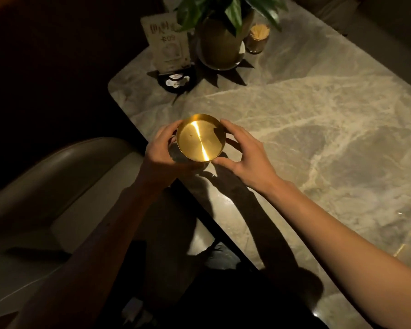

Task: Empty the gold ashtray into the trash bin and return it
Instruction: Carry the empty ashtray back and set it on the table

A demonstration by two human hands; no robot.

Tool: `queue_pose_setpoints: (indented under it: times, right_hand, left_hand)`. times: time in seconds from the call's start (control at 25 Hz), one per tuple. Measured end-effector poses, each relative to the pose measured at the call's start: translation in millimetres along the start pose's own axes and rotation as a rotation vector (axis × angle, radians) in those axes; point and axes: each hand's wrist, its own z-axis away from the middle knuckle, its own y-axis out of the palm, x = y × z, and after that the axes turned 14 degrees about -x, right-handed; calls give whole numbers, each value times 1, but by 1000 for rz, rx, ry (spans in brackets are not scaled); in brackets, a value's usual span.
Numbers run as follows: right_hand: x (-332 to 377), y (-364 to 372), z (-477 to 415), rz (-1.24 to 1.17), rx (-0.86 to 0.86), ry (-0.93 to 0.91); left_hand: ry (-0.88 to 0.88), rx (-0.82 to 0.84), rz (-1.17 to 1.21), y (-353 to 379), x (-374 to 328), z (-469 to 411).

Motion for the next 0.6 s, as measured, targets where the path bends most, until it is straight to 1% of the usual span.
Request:
queue_pose_setpoints:
  times: [0.08,0.2,0.28,0.44,0.6]
  right_hand:
    - [-6,20,-23,35,52,-7]
    - [-15,50,-58,89,111,-22]
    - [-21,69,-80,126,139,-17]
    - [-28,104,-120,211,177,-10]
    - [-33,135,-154,239,199,1]
  left_hand:
    - [-43,-54,-2,-5,20,-15]
    - [15,-106,-105,-12,48,-37]
    - [-3,-122,-136,-17,67,-56]
    - [-74,-157,-94,-23,97,-88]
    - [-158,-181,-78,-30,116,-116]
